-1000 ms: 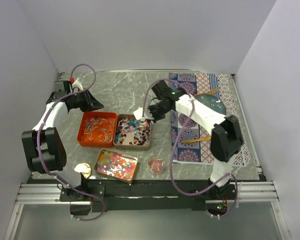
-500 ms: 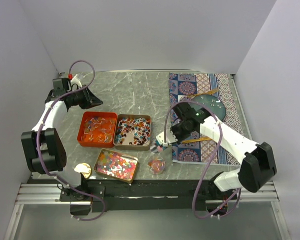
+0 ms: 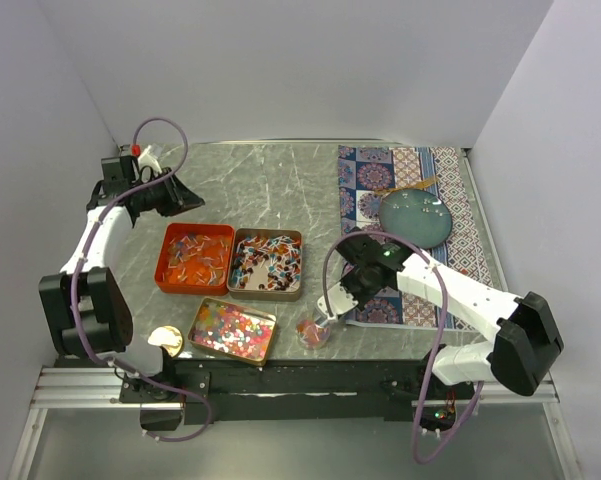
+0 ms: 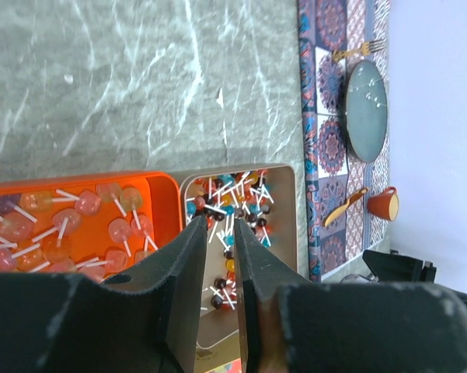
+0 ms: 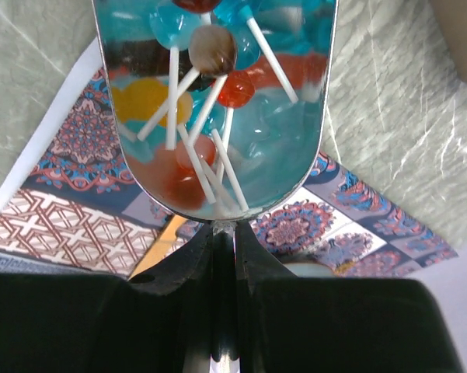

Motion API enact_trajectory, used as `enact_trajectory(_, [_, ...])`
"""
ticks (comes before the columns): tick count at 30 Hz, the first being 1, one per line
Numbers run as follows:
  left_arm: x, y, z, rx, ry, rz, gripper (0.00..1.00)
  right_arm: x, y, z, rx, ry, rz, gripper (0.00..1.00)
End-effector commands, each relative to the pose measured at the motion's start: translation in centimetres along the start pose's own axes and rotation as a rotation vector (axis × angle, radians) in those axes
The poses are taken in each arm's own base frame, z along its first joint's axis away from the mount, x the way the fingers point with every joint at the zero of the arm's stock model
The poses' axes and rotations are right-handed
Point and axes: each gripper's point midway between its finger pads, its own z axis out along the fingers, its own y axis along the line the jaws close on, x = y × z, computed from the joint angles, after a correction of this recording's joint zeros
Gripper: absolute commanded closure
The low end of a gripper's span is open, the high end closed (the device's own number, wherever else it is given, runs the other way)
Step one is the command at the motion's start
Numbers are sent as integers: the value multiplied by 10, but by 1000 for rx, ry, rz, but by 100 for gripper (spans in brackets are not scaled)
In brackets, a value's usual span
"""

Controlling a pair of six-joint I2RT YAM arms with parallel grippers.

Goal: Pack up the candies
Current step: Place the fake candies in the packing bottle.

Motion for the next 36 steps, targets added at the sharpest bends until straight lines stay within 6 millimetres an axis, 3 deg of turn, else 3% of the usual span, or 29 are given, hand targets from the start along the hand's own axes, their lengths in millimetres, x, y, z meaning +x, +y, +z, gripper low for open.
enact_trajectory(1, [-14,-19,-13,27,-81,84,73,8,-5,-14,38,128,-4,100])
enact_trajectory(14, [-9,-38,-33,66,-158,121,68,13,-13,-29,7,312,-19,100])
enact_trajectory(20, [-10,-42,-34,82,-169,126,61,15,-9,-38,-28,397,-39,100])
enact_trajectory(36, [-12,-52,-38,119,-181,132,57,16,-4,-60,-94,521,-37,100])
